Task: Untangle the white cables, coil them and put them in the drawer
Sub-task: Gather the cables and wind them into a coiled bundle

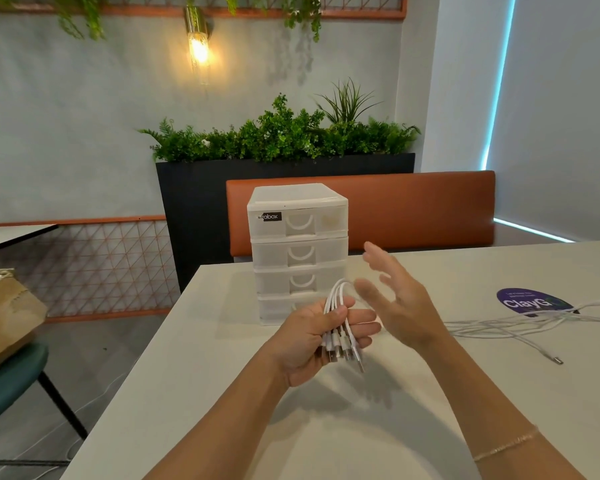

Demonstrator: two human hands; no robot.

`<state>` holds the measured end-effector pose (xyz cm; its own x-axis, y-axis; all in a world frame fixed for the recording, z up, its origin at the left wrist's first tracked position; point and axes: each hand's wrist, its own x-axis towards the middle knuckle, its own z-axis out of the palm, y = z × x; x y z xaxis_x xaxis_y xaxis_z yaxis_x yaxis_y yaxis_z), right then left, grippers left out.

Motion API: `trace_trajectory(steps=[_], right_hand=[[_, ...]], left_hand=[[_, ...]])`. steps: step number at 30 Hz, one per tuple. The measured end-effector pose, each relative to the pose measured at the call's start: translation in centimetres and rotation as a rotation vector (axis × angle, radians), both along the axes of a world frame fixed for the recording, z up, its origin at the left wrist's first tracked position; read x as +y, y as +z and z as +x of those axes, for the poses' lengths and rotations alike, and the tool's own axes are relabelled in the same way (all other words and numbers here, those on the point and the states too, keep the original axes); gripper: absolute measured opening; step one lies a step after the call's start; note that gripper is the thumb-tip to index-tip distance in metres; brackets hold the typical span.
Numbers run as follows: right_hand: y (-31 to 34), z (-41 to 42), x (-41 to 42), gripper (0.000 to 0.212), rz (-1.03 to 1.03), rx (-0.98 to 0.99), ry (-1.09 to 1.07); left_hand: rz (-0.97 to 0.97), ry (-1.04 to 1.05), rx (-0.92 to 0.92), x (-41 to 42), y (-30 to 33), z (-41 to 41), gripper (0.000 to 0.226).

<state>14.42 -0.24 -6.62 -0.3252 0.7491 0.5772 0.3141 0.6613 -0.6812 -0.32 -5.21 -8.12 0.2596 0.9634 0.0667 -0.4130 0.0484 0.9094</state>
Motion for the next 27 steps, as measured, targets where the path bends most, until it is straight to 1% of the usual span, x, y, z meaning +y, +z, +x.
trace_trajectory(steps=[1,2,3,4,6,8,11,14,17,22,27], right_hand=[[0.6,-0.2,0.4,0.062,0.043,-0.036,-0.015],[1.3,-0.6,0.7,0.049,0.046,-0.091,-0.004],[1.9,-1.0,1.1,0.048,-0.001,-0.156,0.013],[2.4,-1.3,1.5,0.053,-0.098,-0.222,0.028],[3.2,-1.5,2.5,0.063,-0.28,-0.333,0.044],[3.8,-1.4,3.4,0.063,-0.338,-0.414,0.031],[5.1,-1.0,4.4,0.063,-0.268,-0.487,-0.071],[6.3,-0.6,5.0,0.062,-0.17,-0.607,-0.159],[7.1,0.1,5.6,0.062,-0.126,-0.651,-0.256],[8.5,0.3,5.9,0.061,0.002,-0.72,-0.332],[9.2,-0.2,5.9,0.059,0.085,-0.773,-0.354]], left_hand=[[0.009,-0.029,-0.008,-0.2,0.1,0.0,0.017],[0.02,-0.055,-0.01,-0.3,0.2,0.1,0.015],[0.039,-0.079,-0.001,-0.4,0.3,0.1,0.013],[0.063,-0.105,0.014,-0.5,0.3,0.0,0.012],[0.101,-0.143,0.056,-0.8,0.5,-0.2,0.02],[0.11,-0.158,0.105,-1.0,0.6,-0.5,0.022],[0.125,-0.194,0.207,-1.1,0.7,-0.7,0.014],[0.13,-0.223,0.349,-1.0,0.8,-0.4,0.021],[0.138,-0.232,0.419,-1.2,1.0,-0.4,0.022],[0.17,-0.235,0.456,-1.2,1.1,-0.3,0.023],[0.173,-0.234,0.386,-1.3,0.9,0.0,0.023]])
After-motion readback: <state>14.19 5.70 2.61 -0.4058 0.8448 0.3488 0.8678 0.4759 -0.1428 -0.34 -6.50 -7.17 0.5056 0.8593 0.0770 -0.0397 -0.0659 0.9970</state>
